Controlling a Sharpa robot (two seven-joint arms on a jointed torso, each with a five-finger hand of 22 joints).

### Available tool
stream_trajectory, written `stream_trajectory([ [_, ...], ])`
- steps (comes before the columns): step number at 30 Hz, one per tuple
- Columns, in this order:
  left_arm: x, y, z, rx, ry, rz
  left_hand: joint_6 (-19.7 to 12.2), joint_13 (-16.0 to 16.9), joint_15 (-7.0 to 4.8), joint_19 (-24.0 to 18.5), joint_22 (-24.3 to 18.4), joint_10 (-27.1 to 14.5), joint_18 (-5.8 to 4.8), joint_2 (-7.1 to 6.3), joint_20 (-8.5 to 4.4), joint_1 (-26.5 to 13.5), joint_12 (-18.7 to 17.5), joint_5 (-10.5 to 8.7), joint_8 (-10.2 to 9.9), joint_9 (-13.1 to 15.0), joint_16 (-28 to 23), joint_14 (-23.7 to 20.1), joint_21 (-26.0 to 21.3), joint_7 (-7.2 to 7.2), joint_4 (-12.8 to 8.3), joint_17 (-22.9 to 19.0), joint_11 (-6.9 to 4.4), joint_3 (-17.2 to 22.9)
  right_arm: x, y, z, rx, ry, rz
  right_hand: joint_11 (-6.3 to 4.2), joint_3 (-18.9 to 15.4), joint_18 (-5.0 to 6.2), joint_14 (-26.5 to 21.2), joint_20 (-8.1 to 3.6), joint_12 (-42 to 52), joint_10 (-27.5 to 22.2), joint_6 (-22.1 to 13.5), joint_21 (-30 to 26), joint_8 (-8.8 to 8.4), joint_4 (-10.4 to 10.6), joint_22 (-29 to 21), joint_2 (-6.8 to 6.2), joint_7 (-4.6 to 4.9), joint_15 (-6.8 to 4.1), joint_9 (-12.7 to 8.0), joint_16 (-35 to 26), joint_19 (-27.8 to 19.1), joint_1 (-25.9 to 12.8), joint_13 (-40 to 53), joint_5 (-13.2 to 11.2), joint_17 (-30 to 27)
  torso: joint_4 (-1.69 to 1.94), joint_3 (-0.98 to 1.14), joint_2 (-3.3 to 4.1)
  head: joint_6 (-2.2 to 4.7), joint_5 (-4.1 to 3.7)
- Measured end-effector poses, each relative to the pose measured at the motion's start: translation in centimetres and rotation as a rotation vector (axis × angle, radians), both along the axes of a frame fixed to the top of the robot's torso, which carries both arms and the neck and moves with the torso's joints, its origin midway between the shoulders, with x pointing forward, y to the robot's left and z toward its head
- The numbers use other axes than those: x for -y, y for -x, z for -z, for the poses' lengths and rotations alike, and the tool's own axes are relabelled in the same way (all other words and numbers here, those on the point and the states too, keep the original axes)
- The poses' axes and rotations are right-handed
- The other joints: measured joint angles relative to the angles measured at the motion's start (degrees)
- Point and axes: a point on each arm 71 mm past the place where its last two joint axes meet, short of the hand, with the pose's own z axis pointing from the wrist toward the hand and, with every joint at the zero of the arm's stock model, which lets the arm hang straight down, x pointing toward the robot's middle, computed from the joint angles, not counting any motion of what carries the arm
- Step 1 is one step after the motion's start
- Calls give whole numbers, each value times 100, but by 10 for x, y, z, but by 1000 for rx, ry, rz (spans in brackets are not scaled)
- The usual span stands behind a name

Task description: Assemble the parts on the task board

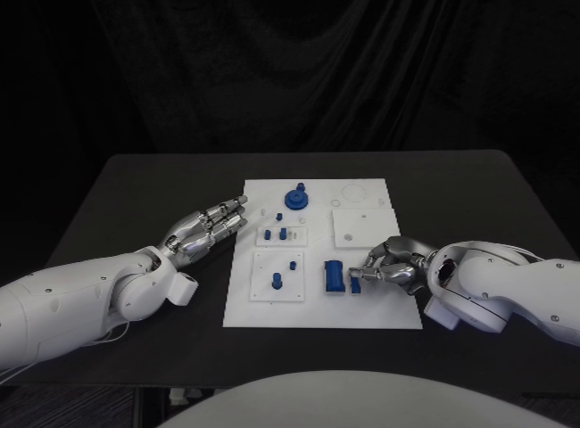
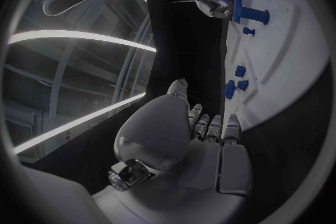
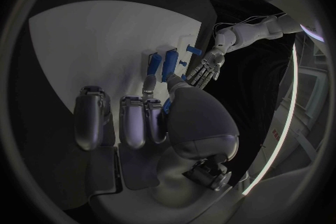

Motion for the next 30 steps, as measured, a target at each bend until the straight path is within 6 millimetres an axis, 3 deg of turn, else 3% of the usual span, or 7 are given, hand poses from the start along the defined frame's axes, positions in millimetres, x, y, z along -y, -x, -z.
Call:
stream_trajectory([
  [3, -2, 0, 0, 0, -2, -3, 0, 0, 0, 0, 0, 0, 0, 0, 0, 0, 0, 0, 0, 0, 0, 0, 0, 0, 0, 1, 0, 0, 3, 6, -1, 33, 17, -29, -42, -22, 0, 0, -29, 0, -7, -48, 12, 297, -51, 0, -23, -48, -40, 244, 0, -5, 92, 0, 0, 0, 0, 2, 0, 0, 7],
  [8, -2, 1, 0, -1, -2, -3, 0, 0, 0, 0, 0, 0, 0, 0, 0, 0, 0, 0, 0, 0, 0, 0, 0, 0, 0, 1, 0, 0, 7, 14, -1, 63, 40, -63, -83, -66, -1, -20, -64, 0, -8, -87, 34, 530, -70, 0, -18, -88, -61, 452, 0, -10, 133, 0, -185, 0, -1, 3, -1, 0, -13],
  [16, -2, 1, 0, -1, -1, -3, 0, 0, 0, 0, 1, 0, 0, 0, 0, 0, 0, 0, 0, 0, 0, 0, 0, 0, 0, 1, 0, 0, 10, 18, 2, 81, 65, -87, -83, -158, -1, 0, -69, 0, -8, -87, 34, 629, 21, 0, -19, -88, -81, 558, 0, -5, 133, -1, -377, 0, -7, 4, 1, 0, -11],
  [30, -3, 1, 0, -1, -2, -4, 0, 0, 20, 0, 1, 0, 0, 0, 0, 0, 0, 0, 0, 5, 0, -21, 0, 0, 1, -3, 0, 0, 8, 17, 5, 84, 86, -113, -103, -199, -1, 0, -69, 0, 12, -65, 34, 673, 63, 0, 14, -110, -81, 590, 0, -5, 100, 4, -422, 0, -3, -1, -2, 0, 1],
])
